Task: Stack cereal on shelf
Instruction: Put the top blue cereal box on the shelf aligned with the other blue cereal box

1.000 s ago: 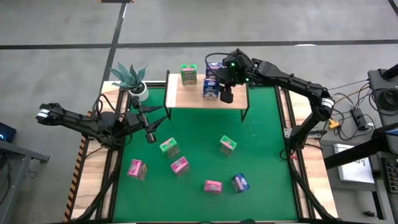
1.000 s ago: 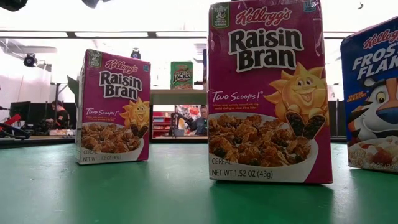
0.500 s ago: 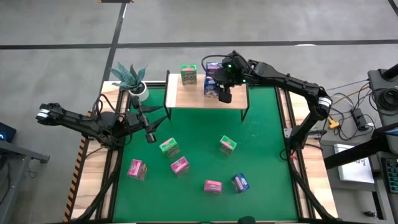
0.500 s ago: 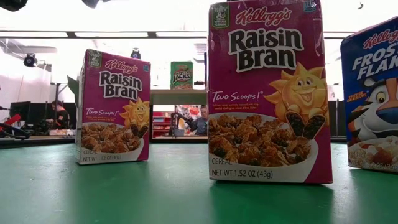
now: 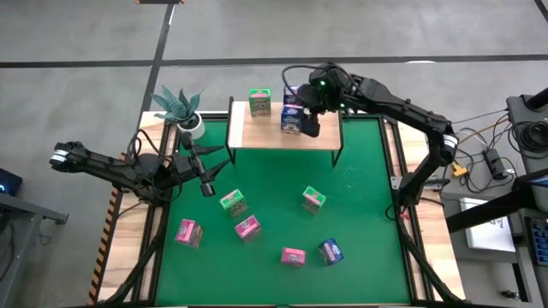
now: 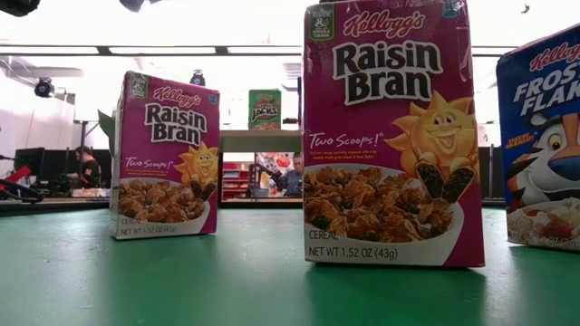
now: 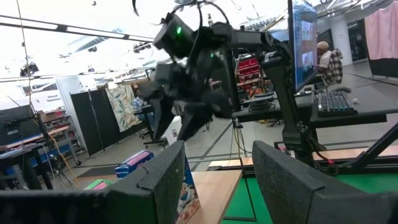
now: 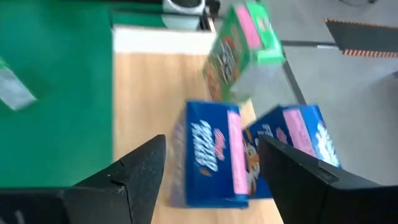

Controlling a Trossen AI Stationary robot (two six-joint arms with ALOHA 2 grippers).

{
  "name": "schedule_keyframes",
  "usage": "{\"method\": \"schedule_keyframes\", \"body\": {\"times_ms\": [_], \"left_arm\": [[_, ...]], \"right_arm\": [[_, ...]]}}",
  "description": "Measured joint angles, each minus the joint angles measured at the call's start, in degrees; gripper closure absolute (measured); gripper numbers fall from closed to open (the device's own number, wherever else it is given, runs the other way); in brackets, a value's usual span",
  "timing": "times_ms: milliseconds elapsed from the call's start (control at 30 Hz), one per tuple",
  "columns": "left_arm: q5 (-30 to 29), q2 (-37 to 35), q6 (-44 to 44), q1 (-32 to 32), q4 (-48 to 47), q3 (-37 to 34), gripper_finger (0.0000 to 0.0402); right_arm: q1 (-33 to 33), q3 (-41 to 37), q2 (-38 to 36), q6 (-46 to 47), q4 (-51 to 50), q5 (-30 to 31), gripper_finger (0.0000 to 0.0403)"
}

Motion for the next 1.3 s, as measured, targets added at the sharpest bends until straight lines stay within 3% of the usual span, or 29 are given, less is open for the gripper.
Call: {"method": "schedule_keyframes", "body": {"times_ms": [167, 300, 533, 667, 1000, 1300], "left_arm": [[0.00, 0.00, 0.00, 0.00, 0.00, 0.00, 0.0229], [0.00, 0.00, 0.00, 0.02, 0.00, 0.00, 0.0229], [0.00, 0.00, 0.00, 0.00, 0.00, 0.00, 0.0229], [0.00, 0.00, 0.00, 0.00, 0.00, 0.00, 0.0229], [0.00, 0.02, 0.41, 0.00, 0.00, 0.00, 0.0228], [0.00, 0.07, 0.66, 0.02, -0.02, 0.00, 0.0229]], "right_arm": [[4.77, 3.55, -0.11, 1.55, -2.72, -0.05, 0.0189], [9.44, 3.08, -0.11, 1.64, -3.04, 0.73, 0.0235], [16.33, -4.78, 0.26, 1.46, -3.02, 17.64, 0.0340], [17.72, -10.91, 1.02, 1.53, 0.66, 23.04, 0.0386], [17.79, -22.15, 3.69, -3.11, 16.43, 36.43, 0.0394], [15.80, -22.91, 3.56, -3.73, 18.27, 37.60, 0.0394]]}}
